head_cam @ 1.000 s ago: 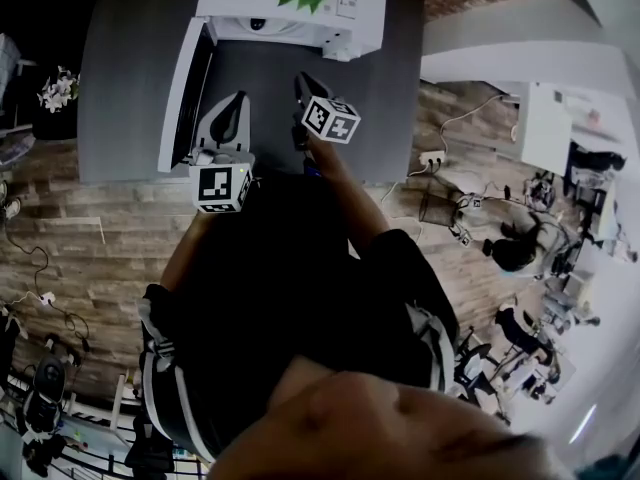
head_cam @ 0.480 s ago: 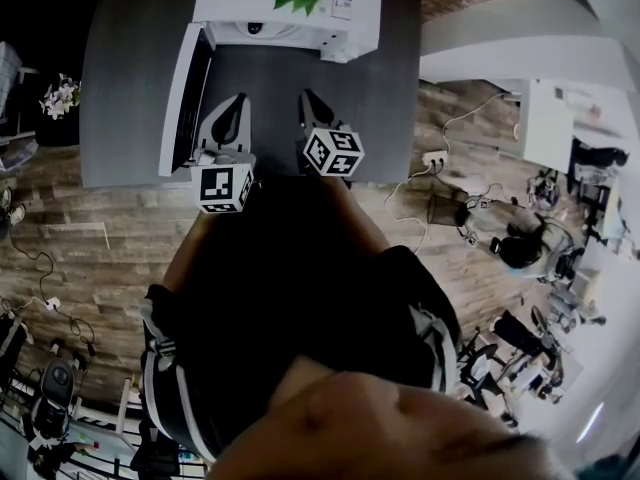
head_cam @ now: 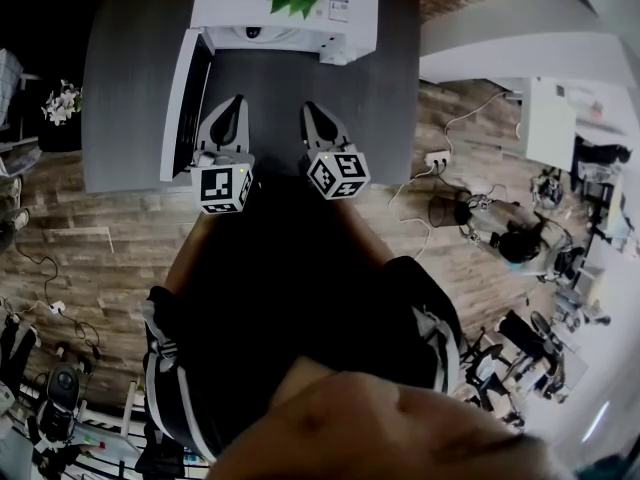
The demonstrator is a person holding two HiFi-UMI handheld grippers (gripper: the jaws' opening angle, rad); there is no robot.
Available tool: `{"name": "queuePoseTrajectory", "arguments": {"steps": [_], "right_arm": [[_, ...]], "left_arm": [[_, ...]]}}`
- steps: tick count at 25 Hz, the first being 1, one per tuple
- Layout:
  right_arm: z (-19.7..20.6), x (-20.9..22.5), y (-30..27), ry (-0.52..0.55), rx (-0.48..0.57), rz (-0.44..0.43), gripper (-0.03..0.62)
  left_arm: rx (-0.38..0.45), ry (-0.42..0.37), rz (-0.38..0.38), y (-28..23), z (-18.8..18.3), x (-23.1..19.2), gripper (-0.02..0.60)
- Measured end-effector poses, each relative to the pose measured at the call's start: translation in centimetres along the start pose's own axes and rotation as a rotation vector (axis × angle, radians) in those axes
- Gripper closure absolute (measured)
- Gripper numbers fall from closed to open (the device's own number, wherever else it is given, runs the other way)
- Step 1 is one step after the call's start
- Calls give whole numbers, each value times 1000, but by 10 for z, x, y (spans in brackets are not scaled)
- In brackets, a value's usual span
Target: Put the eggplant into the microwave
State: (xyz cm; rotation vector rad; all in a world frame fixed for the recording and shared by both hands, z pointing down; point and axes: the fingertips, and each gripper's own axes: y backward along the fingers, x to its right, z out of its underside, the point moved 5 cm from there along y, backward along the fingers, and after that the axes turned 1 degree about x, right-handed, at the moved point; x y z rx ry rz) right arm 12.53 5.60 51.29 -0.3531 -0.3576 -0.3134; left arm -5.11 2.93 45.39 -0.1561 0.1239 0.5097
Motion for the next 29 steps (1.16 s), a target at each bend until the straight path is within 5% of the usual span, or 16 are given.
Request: {"name": "queuePoseTrajectory", "arguments": {"steps": [29], "right_arm": [[-12, 3, -6, 19, 11, -31, 562]], "left_arm": [[-9, 4, -10, -10, 1, 3, 545]]}}
